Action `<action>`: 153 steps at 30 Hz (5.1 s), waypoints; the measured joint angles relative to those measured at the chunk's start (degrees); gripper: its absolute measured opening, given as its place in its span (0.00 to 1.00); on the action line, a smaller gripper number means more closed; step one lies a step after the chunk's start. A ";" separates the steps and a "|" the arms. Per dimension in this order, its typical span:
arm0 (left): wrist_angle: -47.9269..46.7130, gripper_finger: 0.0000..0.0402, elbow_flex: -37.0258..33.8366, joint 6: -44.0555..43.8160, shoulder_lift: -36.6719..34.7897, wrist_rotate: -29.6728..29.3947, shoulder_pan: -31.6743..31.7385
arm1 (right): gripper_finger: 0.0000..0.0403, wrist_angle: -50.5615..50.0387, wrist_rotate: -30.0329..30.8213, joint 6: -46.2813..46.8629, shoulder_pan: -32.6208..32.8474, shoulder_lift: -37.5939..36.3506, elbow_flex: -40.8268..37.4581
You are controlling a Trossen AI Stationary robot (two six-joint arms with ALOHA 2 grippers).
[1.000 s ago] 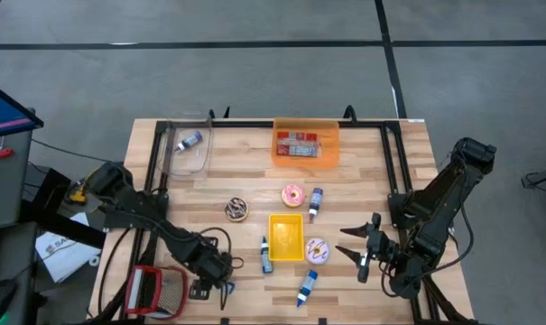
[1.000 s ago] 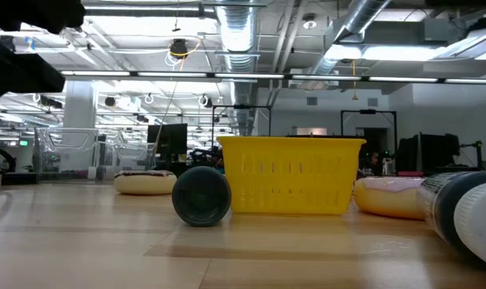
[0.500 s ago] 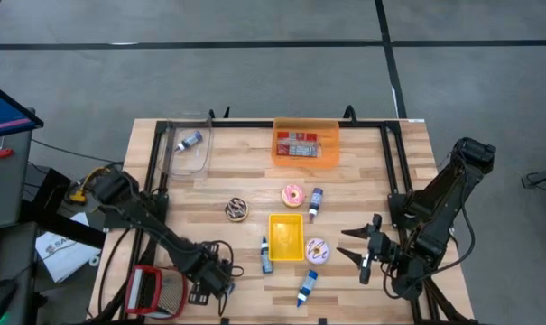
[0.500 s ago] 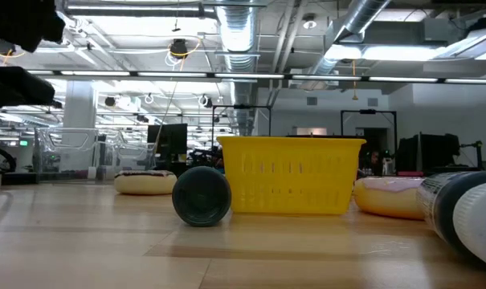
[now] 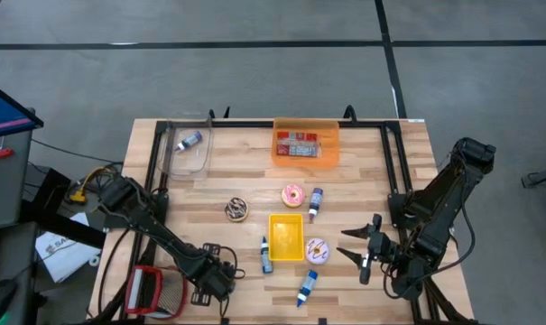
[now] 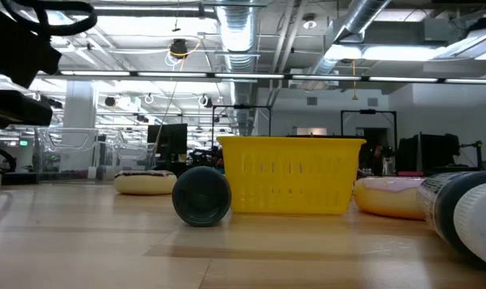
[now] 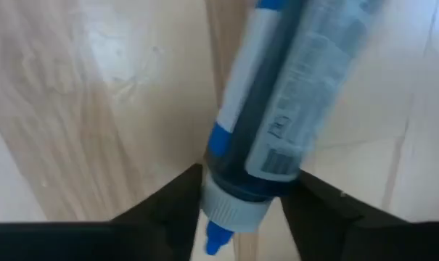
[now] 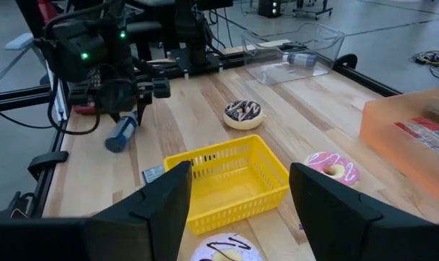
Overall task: Pick & Place Food Item
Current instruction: Put the bottom right blue food coloring bottle into the transparent bin, then put the bottom blue food coloring bottle into the transparent bin
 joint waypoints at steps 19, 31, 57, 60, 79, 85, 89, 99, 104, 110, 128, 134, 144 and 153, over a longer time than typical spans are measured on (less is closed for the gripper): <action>-5.24 0.27 2.10 4.76 -24.19 -19.00 24.81 | 0.56 -0.16 0.53 -0.04 -0.04 0.00 0.00; -15.97 0.27 17.94 21.77 -20.31 -15.82 66.47 | 0.56 -0.39 1.05 -0.11 -0.04 0.00 0.00; -38.84 0.27 17.96 15.40 -11.29 -15.28 89.32 | 0.56 -2.57 1.70 -0.14 -0.04 0.00 0.00; -38.63 0.27 17.92 15.27 -8.67 -14.21 88.99 | 0.56 -2.58 1.70 -0.12 -0.04 0.00 0.00; -41.82 0.27 17.92 14.01 -1.20 -12.50 89.95 | 0.56 -3.87 1.63 0.44 -0.04 0.00 0.00; -41.93 0.46 17.97 14.16 -1.44 -12.50 89.93 | 0.56 -3.87 1.55 0.46 -0.04 0.00 0.00; -41.76 0.55 17.99 14.43 -1.44 -12.50 89.87 | 0.56 -3.93 1.46 1.02 -0.04 0.00 0.00; -42.18 0.46 17.98 20.45 -8.26 -1.87 87.78 | 0.56 -6.03 1.50 3.45 -0.07 0.00 -0.02; -39.01 0.41 17.02 25.71 -16.25 9.29 81.66 | 0.56 -6.15 1.53 3.45 -0.04 0.00 -0.02; -21.07 0.38 6.49 25.79 -27.51 19.43 67.63 | 0.56 -6.71 1.68 3.43 0.39 0.00 -0.02; 10.26 0.60 -9.25 26.87 -17.39 -1.45 38.34 | 0.56 -5.99 1.68 3.45 0.59 0.00 -0.02; 9.82 0.68 -8.37 24.67 -14.05 -6.90 33.97 | 0.56 -6.45 1.64 4.08 0.59 0.00 -0.02; 13.01 0.67 -2.01 29.32 -13.46 -7.54 24.14 | 0.56 -6.81 1.66 4.37 0.59 0.00 -0.02; 15.16 0.67 4.32 30.40 -5.73 -8.89 17.44 | 0.56 -6.84 1.68 4.48 0.59 0.00 -0.02</action>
